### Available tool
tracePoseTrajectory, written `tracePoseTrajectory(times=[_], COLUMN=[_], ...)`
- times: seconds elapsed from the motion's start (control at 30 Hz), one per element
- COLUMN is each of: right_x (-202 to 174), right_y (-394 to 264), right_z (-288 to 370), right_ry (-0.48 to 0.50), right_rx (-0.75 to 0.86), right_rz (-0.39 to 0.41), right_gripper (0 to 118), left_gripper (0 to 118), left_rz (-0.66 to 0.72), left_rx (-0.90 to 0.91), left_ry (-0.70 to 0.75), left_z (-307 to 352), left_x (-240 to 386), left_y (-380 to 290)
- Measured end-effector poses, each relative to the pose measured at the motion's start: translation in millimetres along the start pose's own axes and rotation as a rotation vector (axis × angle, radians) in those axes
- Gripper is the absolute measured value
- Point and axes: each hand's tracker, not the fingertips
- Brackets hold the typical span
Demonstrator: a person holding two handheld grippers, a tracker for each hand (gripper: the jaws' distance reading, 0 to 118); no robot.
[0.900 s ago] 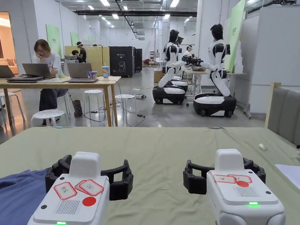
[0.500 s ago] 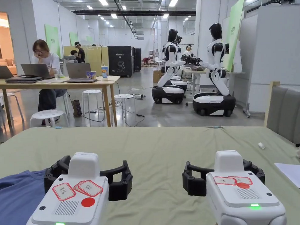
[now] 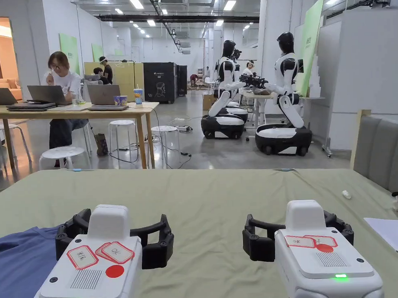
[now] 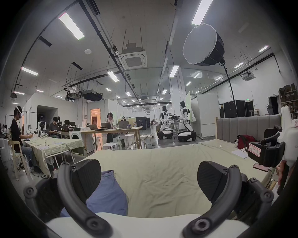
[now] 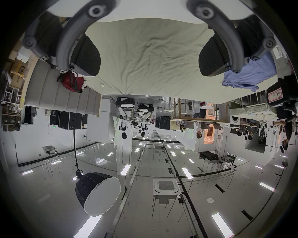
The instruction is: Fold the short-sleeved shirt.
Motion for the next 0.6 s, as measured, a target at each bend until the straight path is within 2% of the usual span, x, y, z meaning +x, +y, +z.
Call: tracePoseTrajectory(times=[0.6], right_x=[-0.6], right_y=[4.8], right_z=[2.7], right_ry=[0.003], right_rx=[-0.001], right_rz=[0.013], right_gripper=[118], left_gripper=[118], left_rz=[-0.007], left_rx=[0.005], left_ry=[-0.003], left_z=[-0.8], left_x=[1.5], left_y=[3.5])
